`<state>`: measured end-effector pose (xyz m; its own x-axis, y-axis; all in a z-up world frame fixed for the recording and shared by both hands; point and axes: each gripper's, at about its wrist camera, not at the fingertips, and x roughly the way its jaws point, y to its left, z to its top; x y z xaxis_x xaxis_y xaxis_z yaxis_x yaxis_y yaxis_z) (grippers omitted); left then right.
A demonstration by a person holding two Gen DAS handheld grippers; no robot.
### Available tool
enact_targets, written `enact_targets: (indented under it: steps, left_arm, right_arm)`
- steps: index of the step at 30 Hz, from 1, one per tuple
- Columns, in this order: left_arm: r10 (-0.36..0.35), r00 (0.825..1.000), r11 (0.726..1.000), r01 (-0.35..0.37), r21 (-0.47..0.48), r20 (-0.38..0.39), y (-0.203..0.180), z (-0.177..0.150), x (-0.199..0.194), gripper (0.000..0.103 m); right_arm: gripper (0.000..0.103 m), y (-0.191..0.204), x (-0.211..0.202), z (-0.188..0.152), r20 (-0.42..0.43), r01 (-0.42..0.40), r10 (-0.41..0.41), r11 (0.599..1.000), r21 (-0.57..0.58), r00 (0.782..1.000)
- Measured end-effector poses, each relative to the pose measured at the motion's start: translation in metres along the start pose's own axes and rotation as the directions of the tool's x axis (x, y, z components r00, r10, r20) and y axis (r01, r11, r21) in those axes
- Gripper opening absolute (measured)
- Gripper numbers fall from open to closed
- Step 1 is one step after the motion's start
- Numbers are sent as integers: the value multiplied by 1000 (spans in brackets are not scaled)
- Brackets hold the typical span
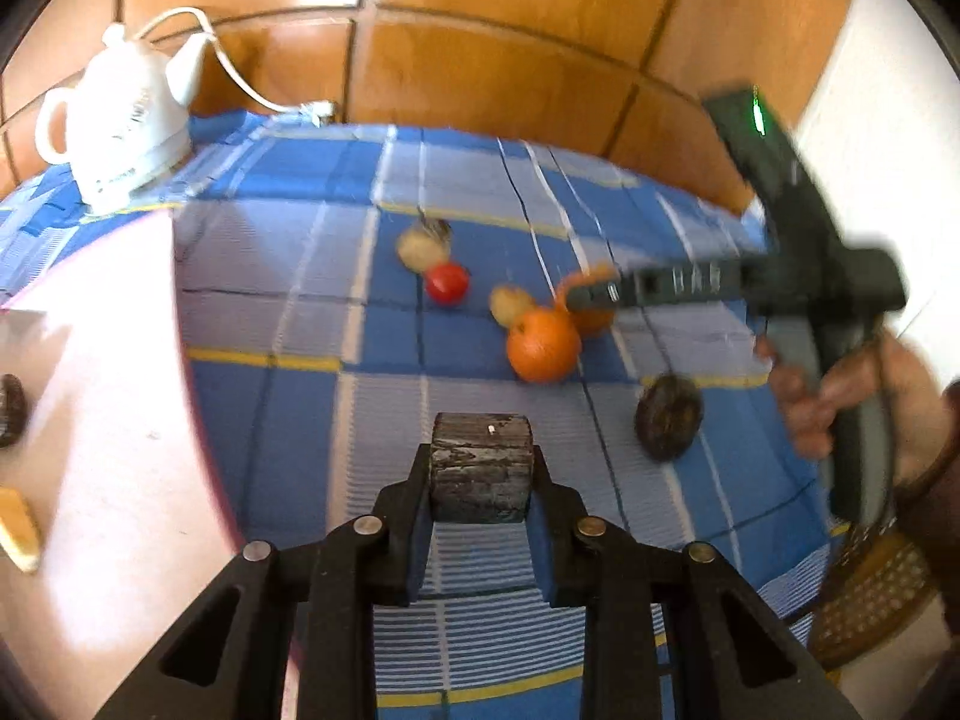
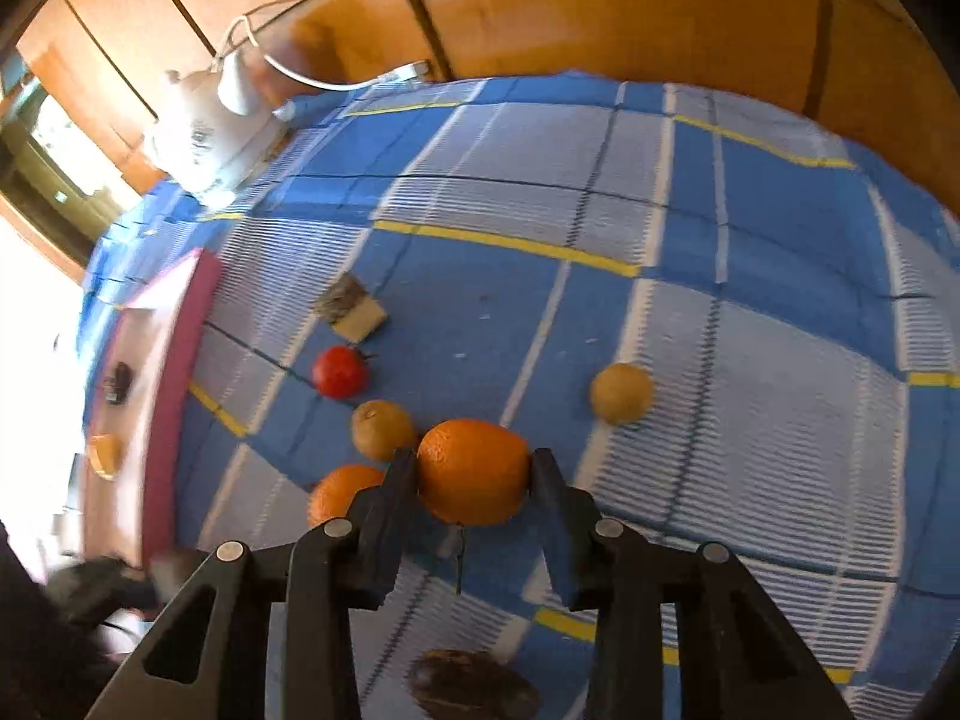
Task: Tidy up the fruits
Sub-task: 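Carry the brown cube into the tray with the left gripper while the right gripper grasps an orange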
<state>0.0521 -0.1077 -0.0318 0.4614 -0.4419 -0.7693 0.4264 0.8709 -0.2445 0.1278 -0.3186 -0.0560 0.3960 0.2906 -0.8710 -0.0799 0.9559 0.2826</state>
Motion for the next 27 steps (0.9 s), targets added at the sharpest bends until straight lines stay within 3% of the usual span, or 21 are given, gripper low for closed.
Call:
enact_targets:
  steps: [4,10,15,22,27]
  left_arm:
    - [24,998,995,-18,-100,57,35,14,-25,27]
    - [178,980,953,-149,-263,90,113,33,-48,27]
    - [309,949,916,-276,-290,71,161,44,-41,27]
    - [388,921,878,-362,-313,22,201,51,-20,29]
    - [415,909,869,-381,-315,45,200,47,-28,44]
  right_arm:
    - [38,5,-1,-1,10,58,-58,997,-47,998]
    - [39,4,0,-1,11,65,-64,996,-57,998]
    - [39,7,0,-2,13,73,-72,995,-66,997]
    - [39,9,1,-2,15,78,-77,994,-76,997]
    - [39,9,1,-1,14,78,-77,994,-79,997]
